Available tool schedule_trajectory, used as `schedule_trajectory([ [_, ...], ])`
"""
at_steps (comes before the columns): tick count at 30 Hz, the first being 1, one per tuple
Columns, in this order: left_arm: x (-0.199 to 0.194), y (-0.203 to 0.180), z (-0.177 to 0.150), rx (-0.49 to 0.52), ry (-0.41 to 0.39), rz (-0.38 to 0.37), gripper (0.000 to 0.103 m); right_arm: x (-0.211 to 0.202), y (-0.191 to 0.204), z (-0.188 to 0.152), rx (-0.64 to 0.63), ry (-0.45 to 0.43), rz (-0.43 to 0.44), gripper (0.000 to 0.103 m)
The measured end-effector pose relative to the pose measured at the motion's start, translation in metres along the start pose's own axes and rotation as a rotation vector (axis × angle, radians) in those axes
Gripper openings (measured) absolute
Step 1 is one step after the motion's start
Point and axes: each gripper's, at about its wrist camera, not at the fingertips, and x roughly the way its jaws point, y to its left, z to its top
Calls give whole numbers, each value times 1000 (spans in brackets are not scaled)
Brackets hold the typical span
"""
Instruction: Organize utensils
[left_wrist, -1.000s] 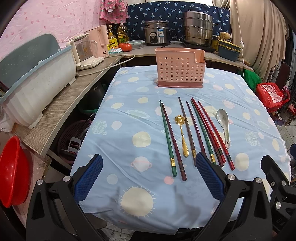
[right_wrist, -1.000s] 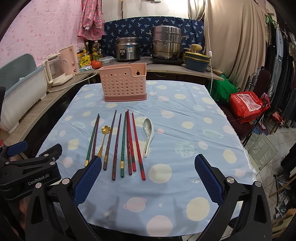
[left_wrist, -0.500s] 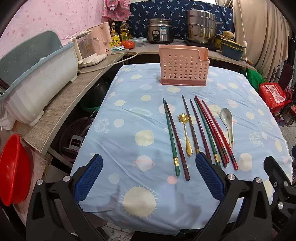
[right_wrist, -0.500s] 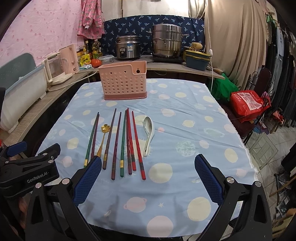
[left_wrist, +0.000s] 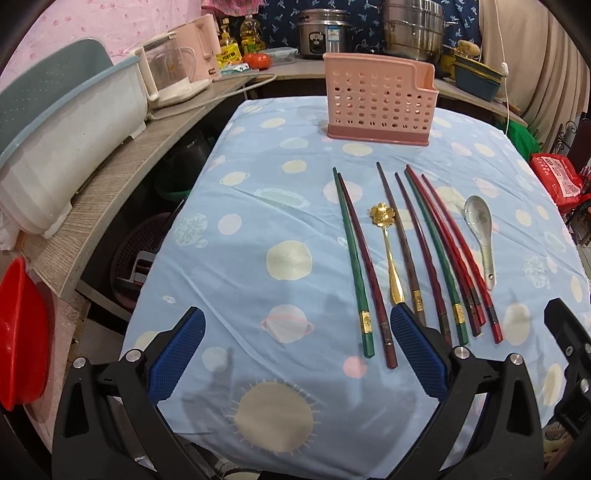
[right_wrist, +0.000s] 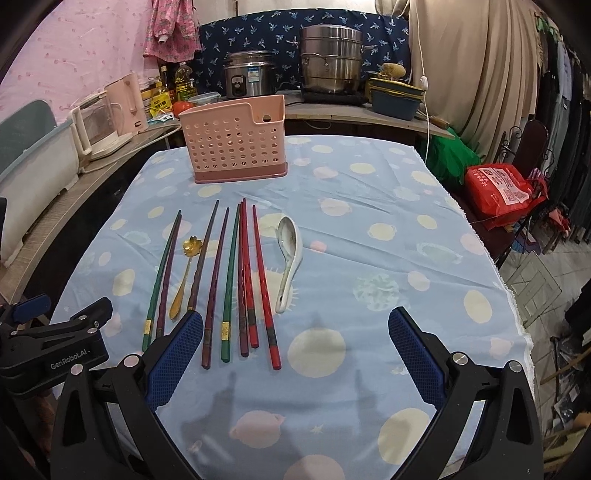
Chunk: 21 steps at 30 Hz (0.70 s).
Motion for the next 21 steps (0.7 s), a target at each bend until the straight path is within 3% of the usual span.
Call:
schedule_trajectory([
  [21,11,-1,12,-9,15,-26,96,18,-6,6,15,22,3,96],
])
